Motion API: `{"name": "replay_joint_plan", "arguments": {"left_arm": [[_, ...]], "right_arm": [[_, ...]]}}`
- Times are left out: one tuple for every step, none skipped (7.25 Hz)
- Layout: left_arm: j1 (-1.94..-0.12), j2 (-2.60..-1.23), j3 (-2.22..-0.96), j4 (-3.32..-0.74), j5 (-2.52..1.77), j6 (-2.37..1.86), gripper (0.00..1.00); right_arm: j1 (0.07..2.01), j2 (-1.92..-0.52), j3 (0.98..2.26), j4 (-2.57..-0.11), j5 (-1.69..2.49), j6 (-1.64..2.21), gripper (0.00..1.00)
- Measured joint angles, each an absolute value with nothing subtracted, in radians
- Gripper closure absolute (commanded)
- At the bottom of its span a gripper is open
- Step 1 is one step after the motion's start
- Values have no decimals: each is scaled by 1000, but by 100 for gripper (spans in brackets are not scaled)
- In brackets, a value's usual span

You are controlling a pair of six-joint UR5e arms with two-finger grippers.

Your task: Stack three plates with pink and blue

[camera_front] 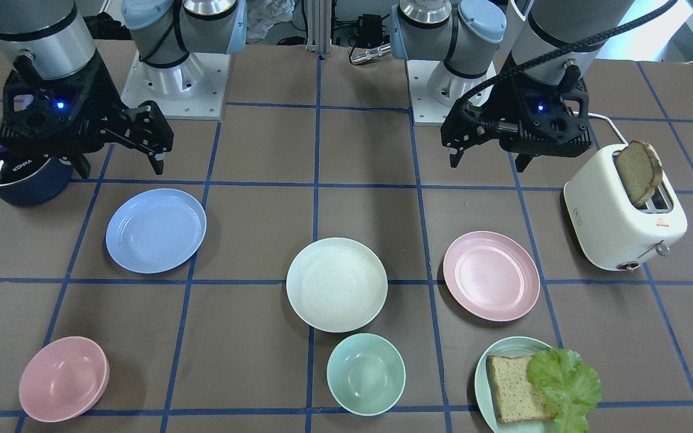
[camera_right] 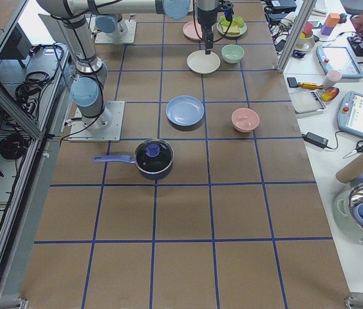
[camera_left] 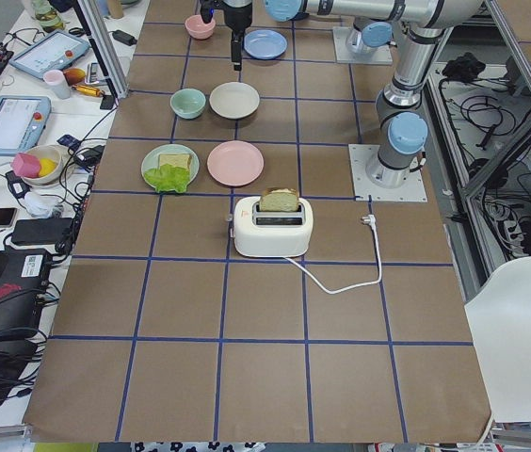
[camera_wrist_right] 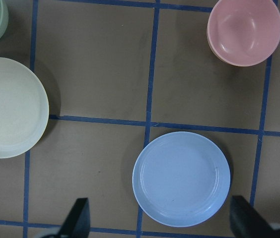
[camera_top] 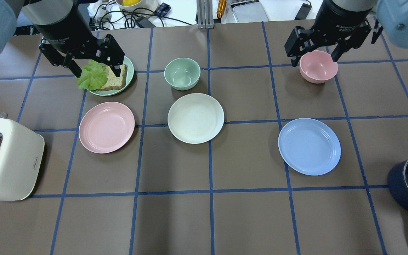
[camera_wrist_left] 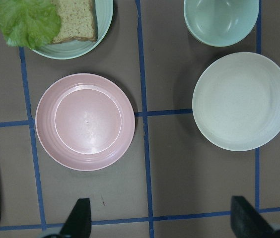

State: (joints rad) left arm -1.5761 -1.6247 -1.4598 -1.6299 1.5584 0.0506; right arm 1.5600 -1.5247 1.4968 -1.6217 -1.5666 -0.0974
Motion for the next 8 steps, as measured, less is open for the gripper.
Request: {"name": "replay_joint_plan", "arguments": {"left_arm": [[-1577, -1623, -1461, -1639, 1559, 51, 0], [-1577, -1622, -1461, -1642, 1559, 52, 0], [-1576, -1621, -1460, -1642, 1557, 52, 0], [-1576, -1620, -1460, -1642, 1557, 52, 0], [-1576, -1620, -1460, -1641, 1557, 52, 0], [-1575, -1620, -1460, -1641, 1557, 52, 0], [-1575, -1620, -1460, -1641, 1557, 52, 0], [-1575, -1620, -1460, -1641, 1557, 51, 0]], "right_arm": [[1560, -1525, 1495, -1621, -1566, -97, 0], [1560, -1525, 1497, -1620, -1566, -96, 0], [1560, -1526, 1499, -1619, -1566, -96, 0], [1560, -1526, 1500, -1620, -1566, -96, 0], [1560, -1526, 1500, -1621, -1566, -95, 0], [1560, -1526, 1501, -1620, -1566, -96, 0], [1560, -1526, 1501, -1619, -1566, -95, 0], [1559, -1526, 1501, -1619, -1567, -98, 0]]}}
